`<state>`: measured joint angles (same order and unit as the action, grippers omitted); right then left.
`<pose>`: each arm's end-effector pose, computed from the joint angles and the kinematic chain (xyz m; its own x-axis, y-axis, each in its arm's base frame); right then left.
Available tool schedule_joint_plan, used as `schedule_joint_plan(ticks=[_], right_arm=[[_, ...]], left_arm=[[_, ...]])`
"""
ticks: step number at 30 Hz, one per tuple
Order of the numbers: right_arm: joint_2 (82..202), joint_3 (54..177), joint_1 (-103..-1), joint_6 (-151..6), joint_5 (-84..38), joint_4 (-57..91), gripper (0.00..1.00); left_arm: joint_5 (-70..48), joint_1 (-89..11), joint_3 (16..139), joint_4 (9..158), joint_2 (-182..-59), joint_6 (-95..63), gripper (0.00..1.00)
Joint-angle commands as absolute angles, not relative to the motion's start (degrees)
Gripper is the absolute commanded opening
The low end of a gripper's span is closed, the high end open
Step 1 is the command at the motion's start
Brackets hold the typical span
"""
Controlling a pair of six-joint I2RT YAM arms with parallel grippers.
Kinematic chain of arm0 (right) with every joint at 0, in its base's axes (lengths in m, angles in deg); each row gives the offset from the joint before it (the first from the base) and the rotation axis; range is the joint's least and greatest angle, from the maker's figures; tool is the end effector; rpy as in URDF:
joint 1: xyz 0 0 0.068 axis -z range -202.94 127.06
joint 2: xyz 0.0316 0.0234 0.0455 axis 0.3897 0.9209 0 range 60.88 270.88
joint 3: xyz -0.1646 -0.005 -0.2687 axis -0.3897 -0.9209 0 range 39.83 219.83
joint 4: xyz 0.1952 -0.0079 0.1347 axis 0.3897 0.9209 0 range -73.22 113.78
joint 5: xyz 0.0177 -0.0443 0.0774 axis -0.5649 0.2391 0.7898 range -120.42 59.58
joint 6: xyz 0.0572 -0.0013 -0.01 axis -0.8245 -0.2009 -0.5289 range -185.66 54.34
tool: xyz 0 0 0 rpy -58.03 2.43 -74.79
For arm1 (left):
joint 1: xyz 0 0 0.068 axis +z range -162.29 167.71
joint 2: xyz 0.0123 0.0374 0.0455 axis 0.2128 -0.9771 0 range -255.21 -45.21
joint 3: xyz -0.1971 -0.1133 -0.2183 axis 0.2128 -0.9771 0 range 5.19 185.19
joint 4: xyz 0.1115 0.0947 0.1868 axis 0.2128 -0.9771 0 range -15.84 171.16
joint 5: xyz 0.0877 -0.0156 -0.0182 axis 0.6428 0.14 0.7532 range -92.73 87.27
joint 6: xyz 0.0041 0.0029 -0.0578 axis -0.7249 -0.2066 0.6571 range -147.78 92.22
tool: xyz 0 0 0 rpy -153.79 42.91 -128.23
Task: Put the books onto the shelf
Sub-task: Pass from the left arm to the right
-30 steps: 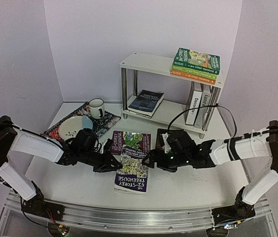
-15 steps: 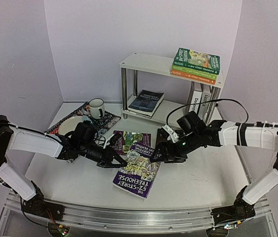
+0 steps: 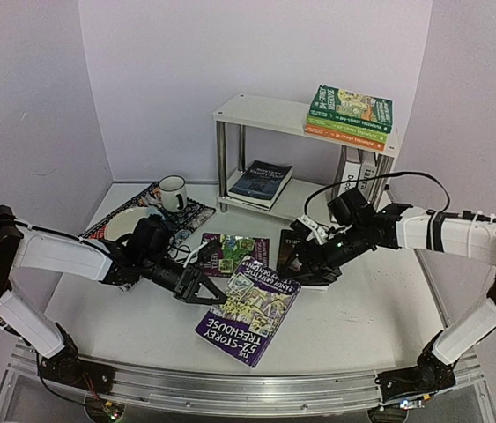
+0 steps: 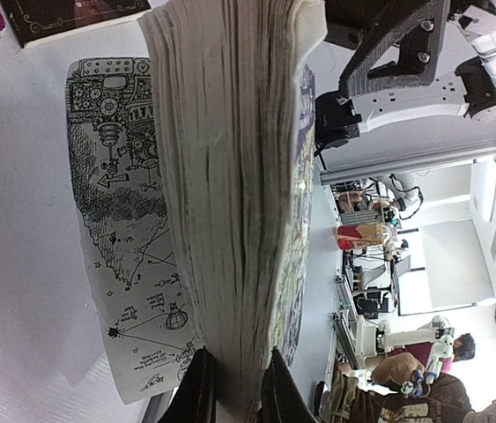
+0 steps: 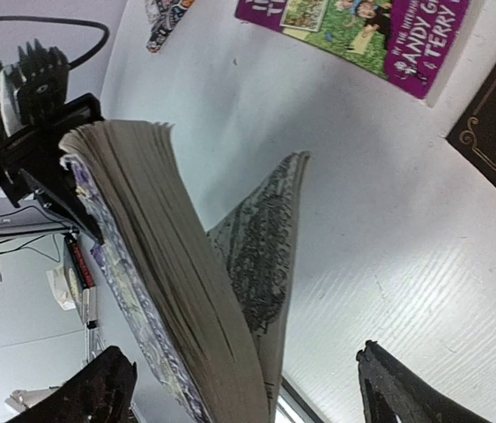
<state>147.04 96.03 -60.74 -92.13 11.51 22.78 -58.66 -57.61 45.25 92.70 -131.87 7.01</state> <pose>0.2232 0.2084 0.3014 -0.8090 -0.2080 -0.5498 -0.5841 0.3898 0.7119 0.1694 -0.2203 0.2468 -0.8310 0.3858 -0.4006 0.4881 0.1605 -0.8579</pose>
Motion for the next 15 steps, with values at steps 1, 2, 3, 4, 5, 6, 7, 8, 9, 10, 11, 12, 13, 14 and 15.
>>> schedule_joint_plan(ticks=[1,2,3,4,5,6,7,8,9,10,11,12,13,14,15], right_arm=[[148.5,99.1,-60.9,-91.0,20.1,24.5,0.84],[148.9,99.2,-60.9,-91.0,21.1,24.4,0.84],[149.2,99.3,-60.9,-91.1,21.8,24.4,0.83],[149.5,99.3,-61.0,-91.1,22.1,24.4,0.83],[149.9,99.4,-60.9,-91.1,22.2,24.4,0.82],[150.4,99.6,-60.9,-91.1,22.4,24.4,0.81],[150.9,99.8,-61.0,-91.1,22.6,24.4,0.79],[151.3,100.1,-60.9,-91.1,22.9,24.4,0.77],[151.7,100.4,-60.9,-91.1,23.1,24.4,0.75],[152.3,100.7,-60.9,-91.2,23.4,24.4,0.73],[152.7,101.1,-60.9,-91.2,23.6,24.3,0.70],[152.9,101.2,-60.9,-91.2,23.9,24.2,0.67],[153.1,101.4,-60.9,-91.4,24.4,23.9,0.63],[153.3,101.4,-60.9,-91.6,24.9,23.5,0.59],[153.3,101.5,-60.9,-91.8,25.3,23.0,0.55]], left_arm=[[-64.0,-58.1,48.3,96.7,-129.1,5.1,0.00],[-64.1,-58.2,48.4,96.7,-129.3,5.1,0.00],[-64.3,-58.3,48.5,96.7,-129.6,5.0,0.00],[-64.5,-58.4,48.7,96.7,-129.8,4.9,0.00],[-64.7,-58.5,48.8,96.7,-129.9,4.7,0.00],[-64.8,-58.7,48.9,96.7,-130.1,4.6,0.00],[-64.9,-58.8,49.1,96.7,-130.2,4.6,0.00],[-65.1,-58.9,49.3,96.7,-130.3,4.5,0.00],[-65.3,-59.1,49.4,96.7,-130.3,4.4,0.00],[-65.4,-59.2,49.5,96.7,-130.3,4.4,0.00],[-65.5,-59.3,49.5,96.7,-130.2,4.4,0.00],[-65.6,-59.4,49.6,96.7,-130.1,4.3,0.00],[-65.7,-59.5,49.6,96.7,-130.1,4.4,0.00],[-65.7,-59.5,49.6,96.7,-130.1,4.3,0.00],[-65.8,-59.5,49.6,96.7,-130.2,4.4,0.00]])
